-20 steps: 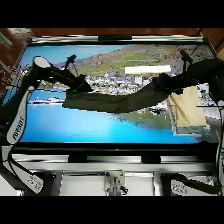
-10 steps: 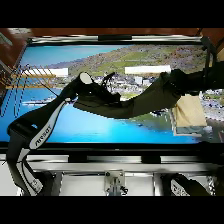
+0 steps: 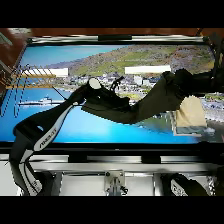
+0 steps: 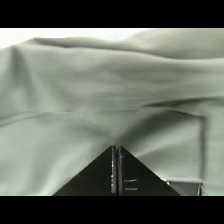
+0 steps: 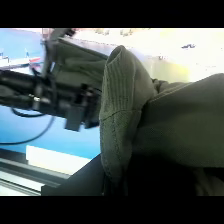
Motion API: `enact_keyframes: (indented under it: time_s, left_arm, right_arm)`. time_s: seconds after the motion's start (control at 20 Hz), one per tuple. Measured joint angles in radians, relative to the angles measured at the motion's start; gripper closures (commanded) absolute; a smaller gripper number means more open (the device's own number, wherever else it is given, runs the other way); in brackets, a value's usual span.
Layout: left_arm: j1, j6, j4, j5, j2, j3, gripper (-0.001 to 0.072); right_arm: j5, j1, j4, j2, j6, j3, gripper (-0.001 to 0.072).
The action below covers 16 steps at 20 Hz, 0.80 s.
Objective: Fold the shirts.
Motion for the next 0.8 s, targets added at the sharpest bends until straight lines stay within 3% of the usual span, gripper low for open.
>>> enact_keyframes:
  time_s: [0.35, 0.8]
  left_arm:
    - [0.241, 0.005, 0.254, -0.056, 0.357, 0.0, 0.0673]
    - [0.592, -0.021, 0.327, -0.048, 0.766, 0.001, 0.0672]
  right_arm:
    - [0.163, 0.207, -0.001, -0.133, -0.029, 0.0, 0.0655]
    - [0.689, 0.612, 0.066, -0.547, -0.03, 0.0, 0.0655]
